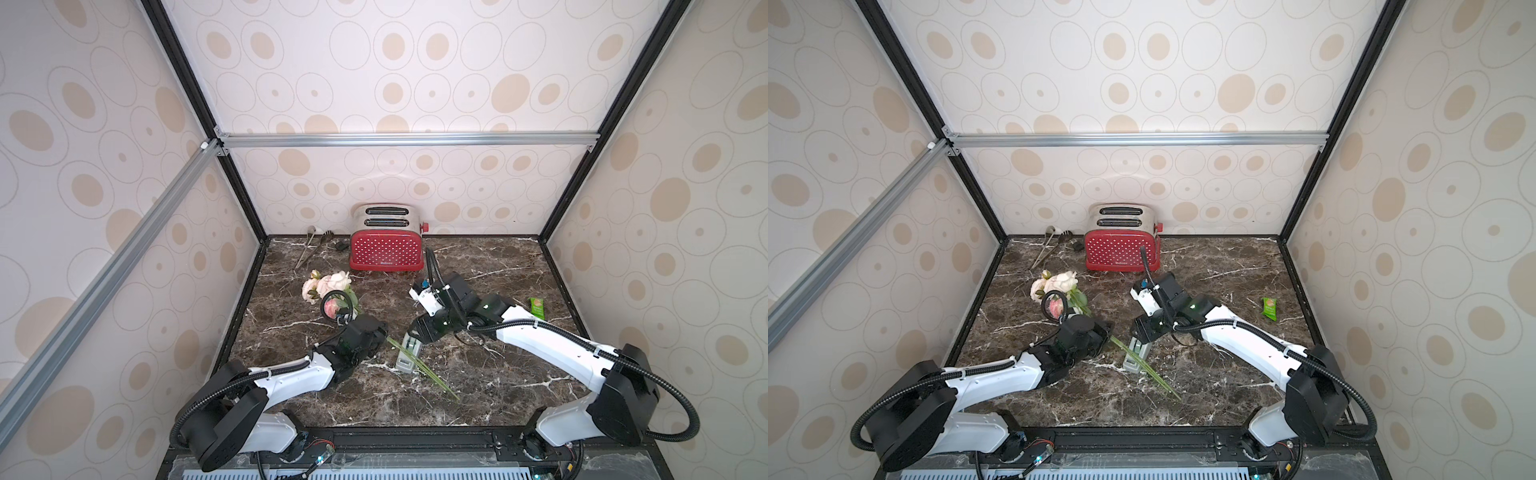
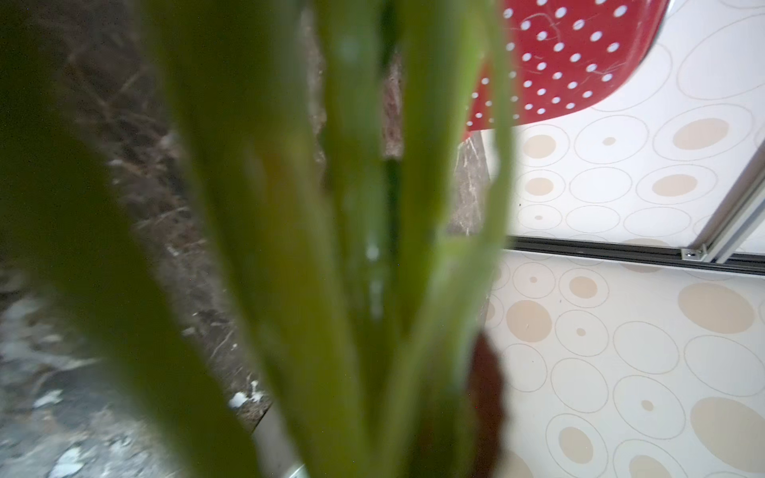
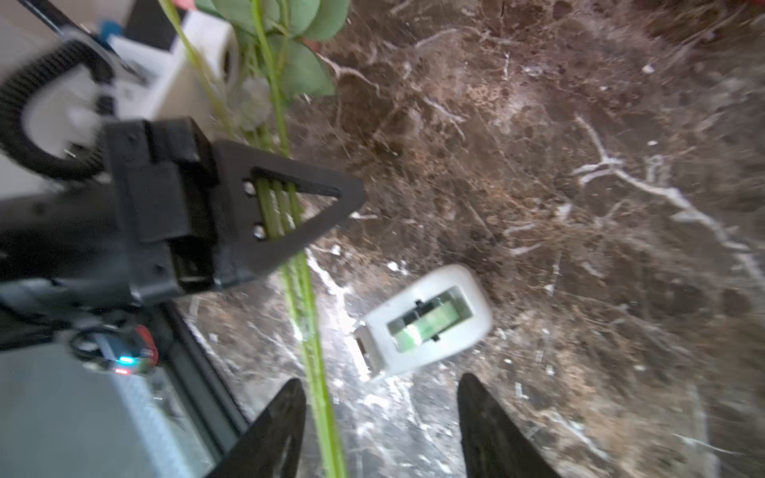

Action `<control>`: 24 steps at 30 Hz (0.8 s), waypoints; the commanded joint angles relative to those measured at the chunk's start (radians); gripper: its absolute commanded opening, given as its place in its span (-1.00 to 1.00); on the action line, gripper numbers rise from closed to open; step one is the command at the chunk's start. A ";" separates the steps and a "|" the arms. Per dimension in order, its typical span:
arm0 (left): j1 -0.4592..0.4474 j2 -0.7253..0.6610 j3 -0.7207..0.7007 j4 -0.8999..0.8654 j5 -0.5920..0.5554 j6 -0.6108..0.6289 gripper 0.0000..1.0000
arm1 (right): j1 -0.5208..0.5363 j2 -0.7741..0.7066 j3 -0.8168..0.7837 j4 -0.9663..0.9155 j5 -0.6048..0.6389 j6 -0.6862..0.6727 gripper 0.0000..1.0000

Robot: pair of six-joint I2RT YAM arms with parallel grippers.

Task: Wrap bouquets with tape
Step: Wrap the tape around the bouquet.

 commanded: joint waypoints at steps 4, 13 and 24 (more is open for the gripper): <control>0.035 0.018 0.082 0.033 0.034 0.104 -1.00 | -0.032 0.093 0.076 -0.003 -0.349 -0.002 -0.01; 0.040 0.023 0.105 0.048 0.051 0.121 -1.00 | -0.032 0.197 0.132 -0.022 -0.379 -0.028 -0.16; 0.045 0.029 0.094 0.148 0.072 0.136 -1.00 | -0.031 0.242 0.130 -0.003 -0.506 -0.010 -0.24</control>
